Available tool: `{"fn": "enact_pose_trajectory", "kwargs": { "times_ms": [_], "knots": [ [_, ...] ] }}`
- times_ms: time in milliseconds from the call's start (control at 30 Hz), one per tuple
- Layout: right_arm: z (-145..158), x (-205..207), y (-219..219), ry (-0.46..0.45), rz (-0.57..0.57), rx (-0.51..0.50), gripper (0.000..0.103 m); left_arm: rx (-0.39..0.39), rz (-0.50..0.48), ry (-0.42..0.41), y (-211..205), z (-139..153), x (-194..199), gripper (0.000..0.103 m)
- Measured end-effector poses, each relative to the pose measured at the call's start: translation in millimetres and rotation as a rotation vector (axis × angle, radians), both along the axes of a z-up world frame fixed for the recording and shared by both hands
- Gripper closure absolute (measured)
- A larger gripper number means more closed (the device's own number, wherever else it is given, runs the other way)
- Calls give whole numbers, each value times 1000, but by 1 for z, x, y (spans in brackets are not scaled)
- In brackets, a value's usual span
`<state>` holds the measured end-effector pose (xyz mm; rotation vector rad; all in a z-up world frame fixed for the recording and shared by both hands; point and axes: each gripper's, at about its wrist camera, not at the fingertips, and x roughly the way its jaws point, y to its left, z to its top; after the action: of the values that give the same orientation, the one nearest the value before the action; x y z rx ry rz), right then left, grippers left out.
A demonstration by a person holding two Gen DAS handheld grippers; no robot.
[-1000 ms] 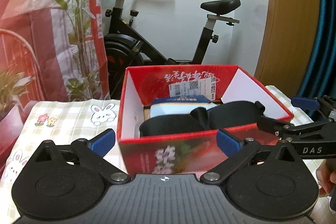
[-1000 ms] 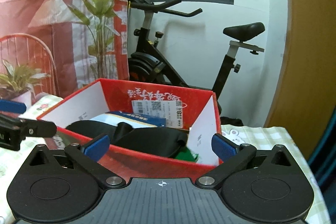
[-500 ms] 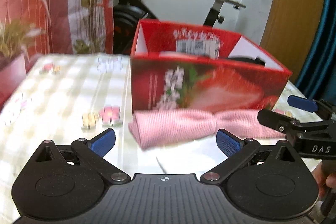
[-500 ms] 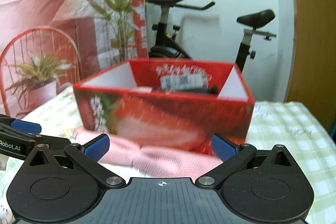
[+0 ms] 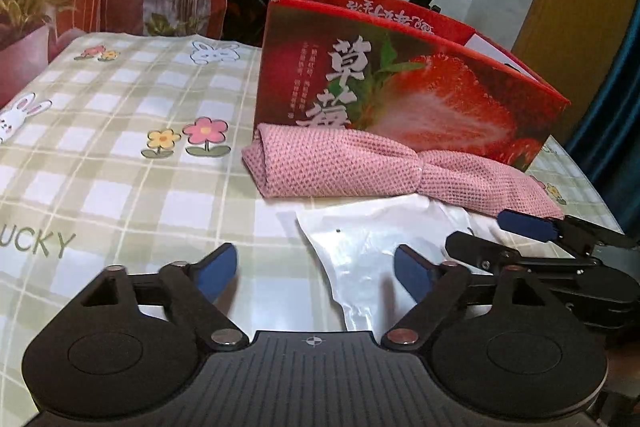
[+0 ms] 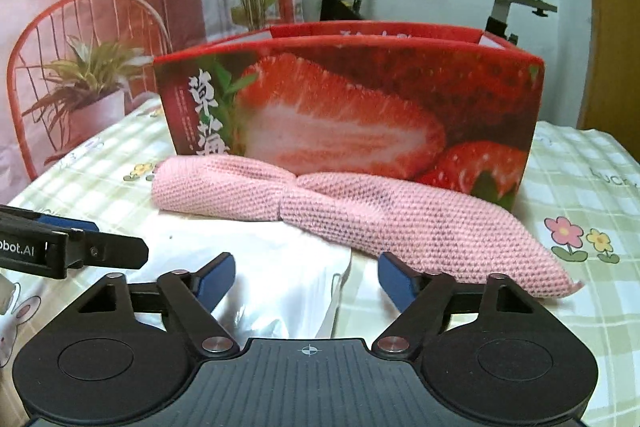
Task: Organize soft objects
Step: 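Move both grippers down to the white foil packet on the table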
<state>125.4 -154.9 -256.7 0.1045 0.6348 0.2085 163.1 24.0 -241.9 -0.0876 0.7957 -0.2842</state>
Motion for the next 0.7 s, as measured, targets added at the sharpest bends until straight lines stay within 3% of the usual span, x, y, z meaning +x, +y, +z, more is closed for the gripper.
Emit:
{"fn": "enact_pose_trajectory", "kwargs": {
  "times_ms": [200,333,533,700],
  "knots": [
    [-6,5,-2,46,32,28,30,-40,-40,25,-3,-7,-3,36],
    [-7,9,-2,60,53,41,31,-45,-45,19,-5,-10,-4,39],
    [-8,8,0,57,90,54,43,-71,-47,20,-4,-11,-4,40],
    [-8,7,-1,59,102,67,46,-93,-59,21,-4,-12,-5,40]
  ]
}}
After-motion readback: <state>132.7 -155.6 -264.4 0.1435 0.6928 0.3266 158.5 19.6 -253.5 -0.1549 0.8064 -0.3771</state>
